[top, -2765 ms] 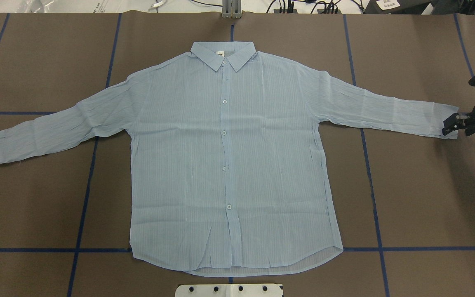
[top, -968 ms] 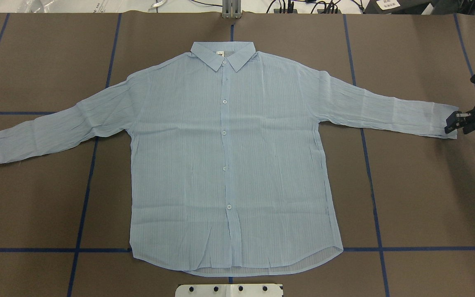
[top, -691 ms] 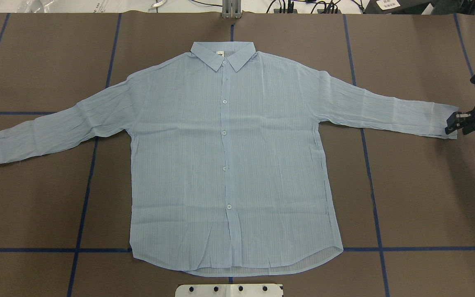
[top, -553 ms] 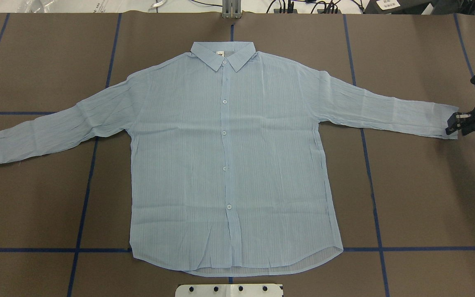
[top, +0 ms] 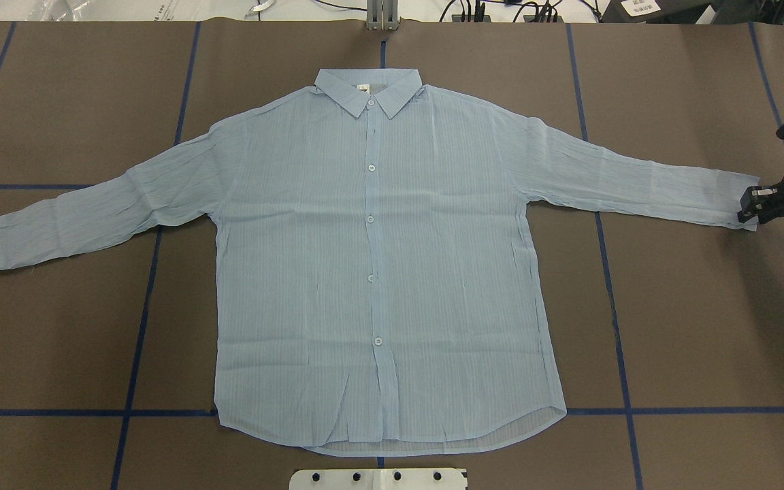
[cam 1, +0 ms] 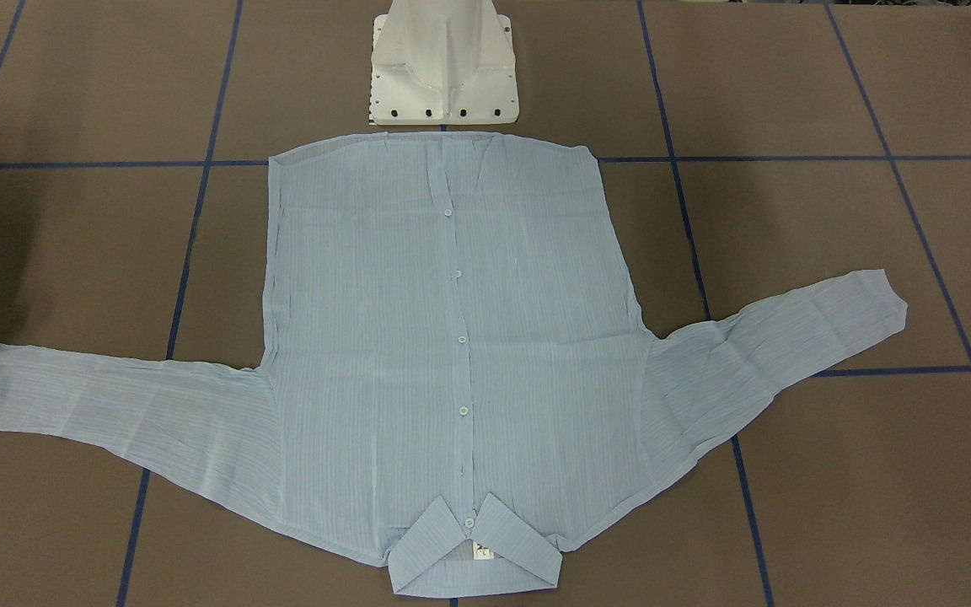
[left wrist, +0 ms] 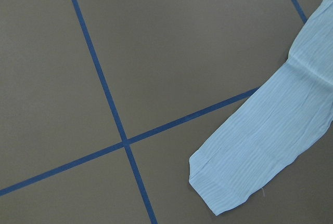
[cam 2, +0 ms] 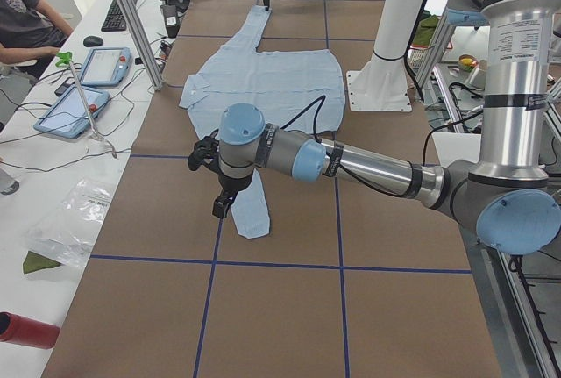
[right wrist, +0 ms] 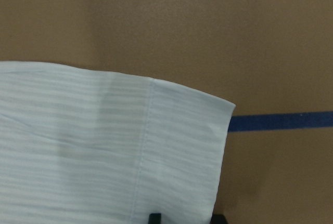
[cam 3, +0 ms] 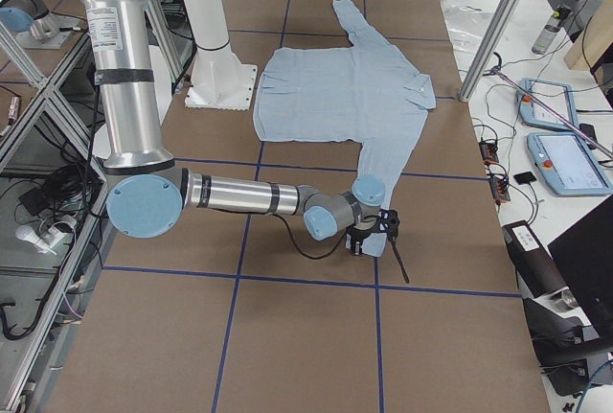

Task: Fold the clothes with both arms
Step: 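Close the right gripper on the sleeve cuff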

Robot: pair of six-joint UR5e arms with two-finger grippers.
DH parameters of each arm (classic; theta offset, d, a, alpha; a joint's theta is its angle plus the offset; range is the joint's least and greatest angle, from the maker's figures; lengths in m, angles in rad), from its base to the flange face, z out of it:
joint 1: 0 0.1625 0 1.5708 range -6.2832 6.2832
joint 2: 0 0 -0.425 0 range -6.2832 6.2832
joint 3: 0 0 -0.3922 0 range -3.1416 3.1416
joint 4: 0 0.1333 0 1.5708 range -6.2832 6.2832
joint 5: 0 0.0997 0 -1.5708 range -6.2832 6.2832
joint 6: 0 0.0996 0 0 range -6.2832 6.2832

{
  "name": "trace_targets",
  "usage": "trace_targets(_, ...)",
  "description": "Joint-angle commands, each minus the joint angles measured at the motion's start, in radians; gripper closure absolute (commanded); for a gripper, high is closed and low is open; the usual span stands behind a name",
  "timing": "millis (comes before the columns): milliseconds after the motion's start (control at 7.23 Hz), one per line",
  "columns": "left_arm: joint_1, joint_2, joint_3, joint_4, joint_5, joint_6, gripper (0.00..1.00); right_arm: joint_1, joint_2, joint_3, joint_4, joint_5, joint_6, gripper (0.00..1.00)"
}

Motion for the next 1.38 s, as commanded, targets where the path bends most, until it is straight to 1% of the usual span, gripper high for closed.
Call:
trace_targets(0, -0.001, 0.0, 0.0, 0.001, -0.011, -0.001, 0.0, 0.001, 0.0, 0.008, 0.0, 0.001, 0.002, 1.0)
trace_targets(415, -0.001, 0.0, 0.0, 0.001, -0.011, -0.001, 0.0, 0.032, -0.002, 0.047, 0.001, 0.018, 0.001, 1.0)
trace_targets(691, -0.001, 0.0, 0.0, 0.0, -0.009, -0.004, 0.0, 0.041, -0.016, 0.161, -0.023, 0.019, 0.002, 1.0)
trace_targets(829, -0.001, 0.0, 0.0, 0.0, -0.009, -0.013, 0.0, 0.04, -0.013, 0.236, -0.081, 0.019, 0.002, 1.0)
trace_targets(968, -0.001, 0.0, 0.0, 0.0, -0.009, -0.013, 0.0, 0.038, 0.0, 0.333, -0.163, 0.018, 0.002, 1.0)
trace_targets(1106, -0.001, 0.0, 0.001, 0.0, -0.009, -0.013, 0.0, 0.02, 0.027, 0.419, -0.273, 0.016, 0.002, 1.0)
trace_targets(1244, -0.001, 0.0, 0.003, 0.0, -0.009, -0.013, 0.0, -0.021, 0.109, 0.471, -0.398, 0.012, 0.004, 1.0)
